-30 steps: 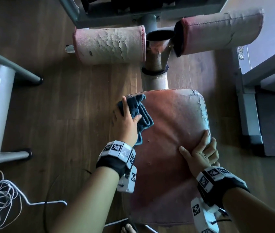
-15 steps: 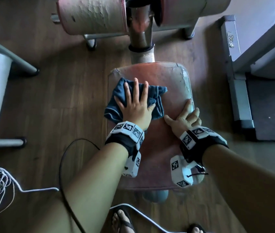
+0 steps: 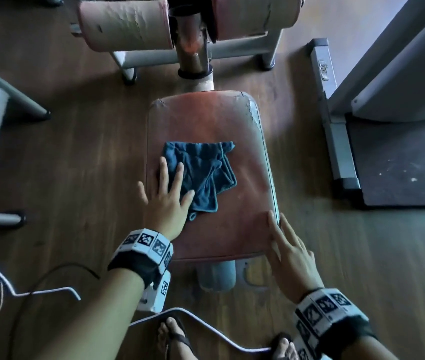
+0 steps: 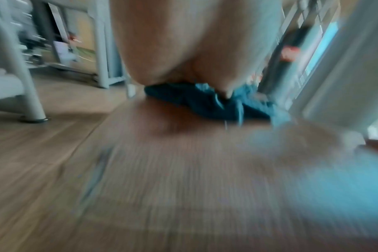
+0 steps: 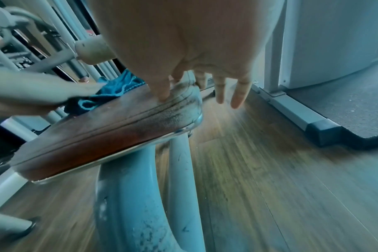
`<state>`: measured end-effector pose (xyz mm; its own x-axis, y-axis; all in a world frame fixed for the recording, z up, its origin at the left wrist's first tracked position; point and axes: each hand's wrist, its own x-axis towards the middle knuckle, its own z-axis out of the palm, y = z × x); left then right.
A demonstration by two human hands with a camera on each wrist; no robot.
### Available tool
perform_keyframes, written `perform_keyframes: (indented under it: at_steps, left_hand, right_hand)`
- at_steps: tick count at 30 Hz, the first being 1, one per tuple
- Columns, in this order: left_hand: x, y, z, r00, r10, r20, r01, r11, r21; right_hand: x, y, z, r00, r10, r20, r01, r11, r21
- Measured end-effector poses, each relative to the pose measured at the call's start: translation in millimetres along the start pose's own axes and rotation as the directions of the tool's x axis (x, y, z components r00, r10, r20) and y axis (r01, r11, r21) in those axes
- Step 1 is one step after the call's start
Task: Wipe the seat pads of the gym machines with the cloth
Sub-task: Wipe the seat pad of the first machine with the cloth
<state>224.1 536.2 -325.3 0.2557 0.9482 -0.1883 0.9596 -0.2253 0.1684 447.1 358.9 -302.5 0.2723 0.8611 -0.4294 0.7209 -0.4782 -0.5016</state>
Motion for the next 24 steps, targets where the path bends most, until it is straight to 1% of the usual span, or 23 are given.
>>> perform_keyframes:
  at_steps: [2, 4, 6, 8, 9, 10, 11, 12, 13, 14, 15, 16, 17, 18, 19, 21, 24]
  left_hand:
    - [-15.1, 11.4, 8.6, 0.999, 0.021, 0.037, -0.021, 1.0, 0.001]
    - [-28.4, 31.3, 13.2, 0.998, -0.006, 0.066, 0.011, 0.997, -0.077]
    - [-44.7, 55.4, 13.8, 0.991, -0.009, 0.133, 0.03, 0.988, -0.154]
    - [-59.8, 74.0, 13.0, 0.979, 0.044, 0.201, 0.006, 0.971, -0.239]
    - [-64.8, 77.2, 9.3, 0.973, 0.077, 0.22, -0.003, 0.949, -0.316]
    - [-67.6, 73.8, 4.3, 0.972, 0.09, 0.215, 0.007, 0.912, -0.411]
    - [-68.8, 64.4, -0.7, 0.981, 0.081, 0.175, 0.018, 0.868, -0.497]
    - [-69.5, 49.5, -3.3, 0.993, 0.048, 0.106, 0.019, 0.829, -0.558]
    - [-70.0, 32.0, -5.3, 1.0, 0.002, 0.025, 0.013, 0.81, -0.586]
    - [-71.3, 12.6, -5.8, 0.998, -0.043, -0.037, 0.014, 0.816, -0.577]
    - [-74.4, -6.5, -4.8, 0.996, -0.07, -0.061, 0.026, 0.842, -0.539]
    - [-79.2, -22.9, -2.8, 0.996, -0.075, -0.05, 0.042, 0.878, -0.477]
    - [-85.2, -35.7, -1.4, 0.999, -0.052, -0.012, 0.043, 0.915, -0.4]
    - [-92.9, -45.0, -0.6, 0.999, -0.018, 0.032, 0.027, 0.95, -0.312]
    - [-100.0, -51.3, 0.5, 0.998, 0.011, 0.068, 0.006, 0.972, -0.234]
    - [-110.2, -57.4, 1.7, 0.992, 0.025, 0.12, -0.005, 0.986, -0.168]
    - [-109.2, -54.5, -5.8, 0.982, -0.027, 0.187, 0.067, 0.975, -0.212]
  right_hand:
    - [-3.4, 6.2, 1.1, 1.0, -0.009, -0.001, 0.009, 0.998, 0.067]
    - [1.0, 6.2, -1.4, 0.999, 0.003, -0.034, 0.002, 0.989, 0.149]
    - [8.9, -4.2, -8.6, 0.992, 0.063, -0.105, -0.04, 0.977, 0.211]
    - [15.7, -24.1, -17.9, 0.969, 0.145, -0.198, -0.091, 0.962, 0.257]
    - [18.8, -35.5, -22.1, 0.958, 0.142, -0.248, -0.079, 0.966, 0.247]
    - [22.8, -47.5, -24.7, 0.952, 0.084, -0.293, -0.026, 0.98, 0.197]
    - [28.5, -59.1, -25.7, 0.95, -0.005, -0.312, 0.046, 0.991, 0.123]
    - [35.6, -69.8, -25.6, 0.95, -0.1, -0.297, 0.118, 0.992, 0.045]
    - [45.0, -79.1, -23.4, 0.95, -0.184, -0.251, 0.182, 0.983, -0.032]
    - [55.3, -86.9, -20.1, 0.948, -0.258, -0.184, 0.242, 0.964, -0.107]
    - [64.6, -93.8, -16.4, 0.942, -0.322, -0.1, 0.301, 0.937, -0.18]
    - [73.4, -97.6, -11.3, 0.931, -0.364, -0.01, 0.35, 0.902, -0.255]
    - [81.2, -98.7, -6.0, 0.924, -0.373, 0.078, 0.377, 0.865, -0.332]
    - [86.9, -97.3, -1.1, 0.932, -0.331, 0.149, 0.363, 0.84, -0.403]
    - [89.6, -94.9, 2.8, 0.952, -0.249, 0.18, 0.305, 0.831, -0.465]
    - [88.5, -92.9, 9.3, 0.986, -0.1, 0.13, 0.153, 0.845, -0.512]
    - [74.6, -102.9, 12.2, 0.997, 0.065, 0.047, -0.034, 0.874, -0.484]
